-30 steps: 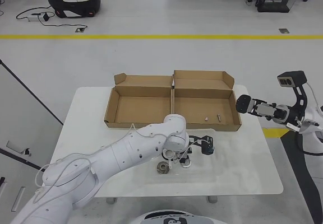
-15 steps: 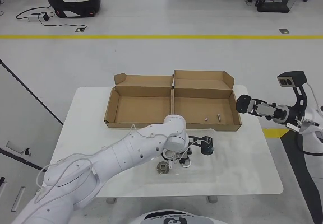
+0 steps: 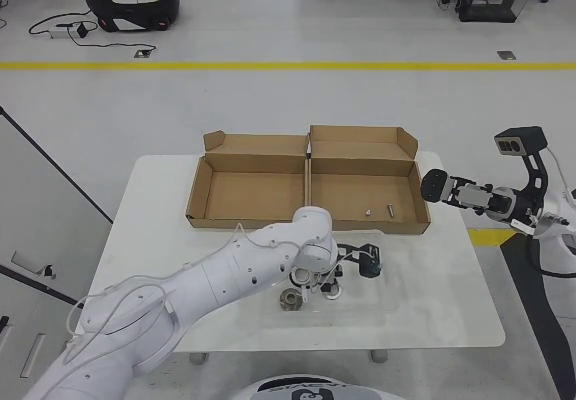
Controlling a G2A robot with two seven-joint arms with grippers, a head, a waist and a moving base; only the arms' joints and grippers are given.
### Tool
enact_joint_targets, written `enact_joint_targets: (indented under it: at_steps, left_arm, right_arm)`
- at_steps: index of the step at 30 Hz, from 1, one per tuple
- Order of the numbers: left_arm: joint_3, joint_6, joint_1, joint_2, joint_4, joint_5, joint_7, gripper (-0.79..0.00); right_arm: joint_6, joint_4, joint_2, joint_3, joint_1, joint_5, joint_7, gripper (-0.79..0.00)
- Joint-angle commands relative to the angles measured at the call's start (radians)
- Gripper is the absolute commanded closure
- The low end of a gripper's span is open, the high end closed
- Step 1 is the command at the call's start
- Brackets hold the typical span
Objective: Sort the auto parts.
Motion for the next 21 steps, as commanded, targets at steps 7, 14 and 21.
enact_joint_targets:
  at_steps: [7,14,21]
  left_arm:
    - [0.000,-0.005,0.004,-0.002,0.004,0.010,0.002,-0.237]
    - [-0.003,-0.004,0.005,-0.005,0.006,0.012,-0.003,-0.259]
    - [-0.005,-0.005,0.006,-0.008,0.009,0.013,-0.005,-0.234]
  right_arm:
    - [0.000,0.000,0.000,0.000,0.000,0.000,0.000,-0.785]
    - [0.000,0.000,0.000,0.000,0.000,0.000,0.000,-0.785]
    - [0.000,0.000,0.000,0.000,0.000,0.000,0.000,-0.785]
